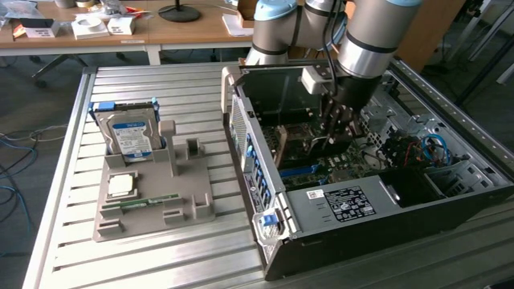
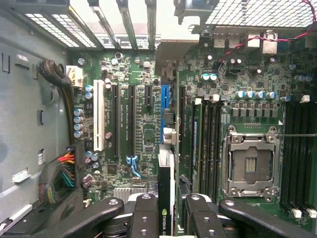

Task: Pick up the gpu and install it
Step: 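Insert the gpu into the slot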

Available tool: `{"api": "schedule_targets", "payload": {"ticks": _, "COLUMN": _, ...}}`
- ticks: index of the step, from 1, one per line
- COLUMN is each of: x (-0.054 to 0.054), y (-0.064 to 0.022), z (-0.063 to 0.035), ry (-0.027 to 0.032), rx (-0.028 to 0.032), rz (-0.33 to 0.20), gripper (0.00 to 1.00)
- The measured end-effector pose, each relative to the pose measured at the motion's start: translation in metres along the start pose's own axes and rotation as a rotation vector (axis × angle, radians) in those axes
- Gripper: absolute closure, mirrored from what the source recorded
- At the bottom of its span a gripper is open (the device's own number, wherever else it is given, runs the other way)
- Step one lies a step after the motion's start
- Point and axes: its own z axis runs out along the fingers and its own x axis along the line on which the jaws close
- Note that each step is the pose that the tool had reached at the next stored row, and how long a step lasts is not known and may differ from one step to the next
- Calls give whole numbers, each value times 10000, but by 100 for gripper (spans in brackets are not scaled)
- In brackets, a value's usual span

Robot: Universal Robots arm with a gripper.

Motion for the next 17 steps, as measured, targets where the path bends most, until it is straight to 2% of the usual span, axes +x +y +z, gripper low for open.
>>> {"api": "schedule_targets", "payload": {"ticks": 17, "x": 8, "y": 16, "z": 67, "ry": -1, "rx": 0, "rz": -1, "gripper": 74}}
